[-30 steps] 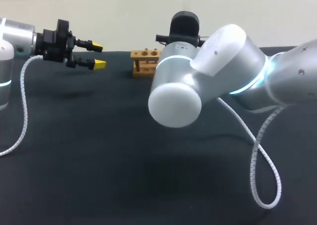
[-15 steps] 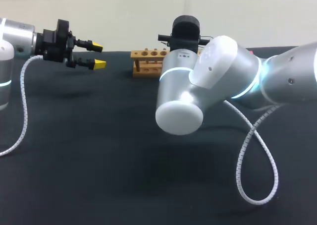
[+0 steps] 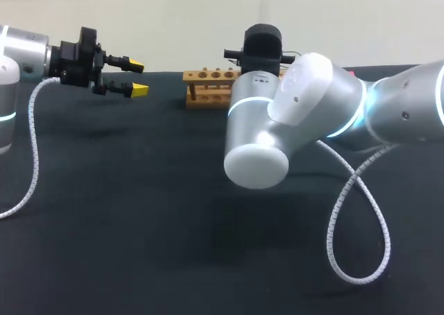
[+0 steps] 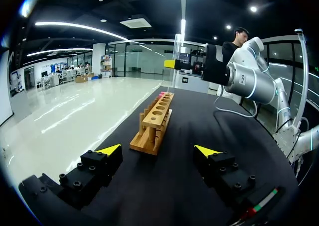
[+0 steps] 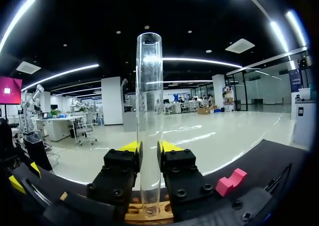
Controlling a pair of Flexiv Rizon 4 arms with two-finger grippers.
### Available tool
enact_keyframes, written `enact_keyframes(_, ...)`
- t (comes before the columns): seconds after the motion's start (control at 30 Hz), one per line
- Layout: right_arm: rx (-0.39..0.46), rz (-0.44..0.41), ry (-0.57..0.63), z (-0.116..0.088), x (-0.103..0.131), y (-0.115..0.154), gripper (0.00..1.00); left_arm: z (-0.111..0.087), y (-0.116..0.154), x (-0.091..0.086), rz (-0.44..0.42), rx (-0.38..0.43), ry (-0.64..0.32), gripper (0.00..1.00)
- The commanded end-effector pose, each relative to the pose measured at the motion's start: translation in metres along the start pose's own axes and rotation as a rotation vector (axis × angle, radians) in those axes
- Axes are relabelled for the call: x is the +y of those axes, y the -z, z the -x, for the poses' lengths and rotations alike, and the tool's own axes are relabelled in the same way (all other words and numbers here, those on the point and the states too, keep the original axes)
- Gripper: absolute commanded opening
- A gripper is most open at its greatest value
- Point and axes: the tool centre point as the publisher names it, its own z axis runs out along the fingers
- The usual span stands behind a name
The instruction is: Grasp the test tube, adjust it, and insert it.
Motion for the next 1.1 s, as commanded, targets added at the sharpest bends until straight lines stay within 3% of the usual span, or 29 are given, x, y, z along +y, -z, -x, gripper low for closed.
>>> enact_keyframes(0.03, 0.004, 0.007, 0.002, -0.004, -0.002, -0.005, 0.00, -0.001, 0.000, -0.002, 0.006, -0.003, -0.003, 1.00)
enact_keyframes(1.1, 0.037, 0.017, -0.011, -0.029, -0.001, -0.017, 0.00, -0.001, 0.000, -0.002, 0.006, -0.003, -0.003, 1.00)
